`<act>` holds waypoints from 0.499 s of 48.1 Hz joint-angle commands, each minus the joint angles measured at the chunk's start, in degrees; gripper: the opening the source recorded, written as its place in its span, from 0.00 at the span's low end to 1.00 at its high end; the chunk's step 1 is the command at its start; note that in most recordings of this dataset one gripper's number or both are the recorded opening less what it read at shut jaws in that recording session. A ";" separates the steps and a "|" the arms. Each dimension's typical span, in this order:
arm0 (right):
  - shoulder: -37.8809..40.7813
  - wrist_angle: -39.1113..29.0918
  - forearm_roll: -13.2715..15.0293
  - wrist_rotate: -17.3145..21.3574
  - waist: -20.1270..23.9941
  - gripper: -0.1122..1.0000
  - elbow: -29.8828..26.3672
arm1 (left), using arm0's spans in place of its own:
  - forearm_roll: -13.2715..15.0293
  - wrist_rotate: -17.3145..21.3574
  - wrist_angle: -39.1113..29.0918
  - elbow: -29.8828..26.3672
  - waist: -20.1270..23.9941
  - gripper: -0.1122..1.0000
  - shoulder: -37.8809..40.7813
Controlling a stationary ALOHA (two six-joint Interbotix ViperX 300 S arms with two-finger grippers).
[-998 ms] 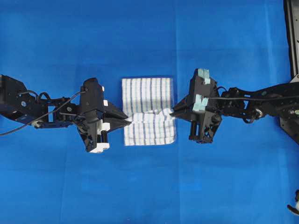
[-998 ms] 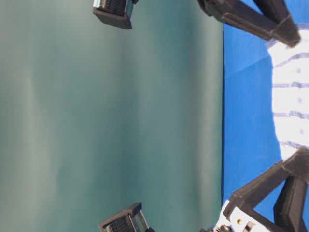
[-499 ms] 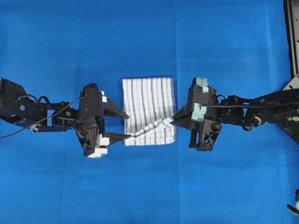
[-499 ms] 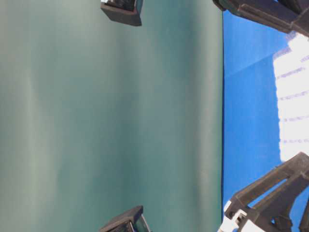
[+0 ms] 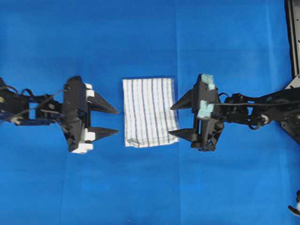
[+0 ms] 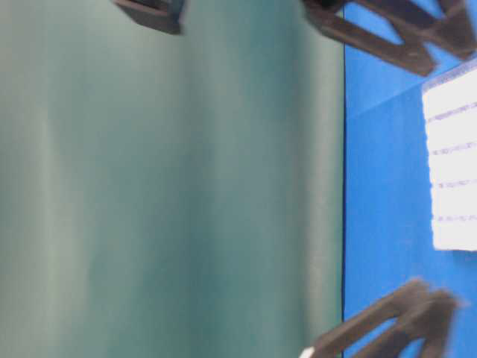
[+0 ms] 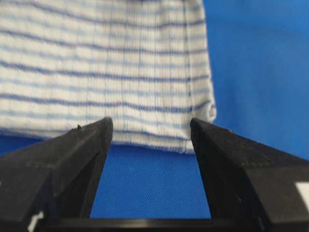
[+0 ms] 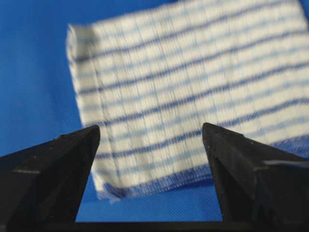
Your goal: Fold the blue towel.
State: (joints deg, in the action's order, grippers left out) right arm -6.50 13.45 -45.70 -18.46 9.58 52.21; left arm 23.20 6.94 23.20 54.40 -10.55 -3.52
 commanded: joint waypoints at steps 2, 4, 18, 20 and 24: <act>-5.71 0.26 0.97 -0.18 0.09 0.90 0.70 | -0.18 1.93 -2.55 0.44 0.35 0.63 -6.68; -7.29 0.18 1.49 -0.18 0.09 0.90 1.32 | -0.26 3.16 -3.52 0.70 0.35 0.63 -8.61; -20.92 0.18 2.55 -3.78 -0.70 0.90 6.59 | -0.26 5.71 -7.03 4.92 0.97 0.63 -22.24; -22.94 0.18 2.55 -4.39 -0.97 0.90 7.47 | -0.26 5.63 -7.03 5.98 1.14 0.63 -24.35; -27.07 0.09 2.55 -5.36 -1.49 0.90 8.96 | -0.26 5.63 -7.03 8.88 1.32 0.63 -29.18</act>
State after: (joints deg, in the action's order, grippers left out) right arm -29.97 13.45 -43.33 -23.29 8.53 60.73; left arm 23.12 12.66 16.00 62.14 -9.49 -28.83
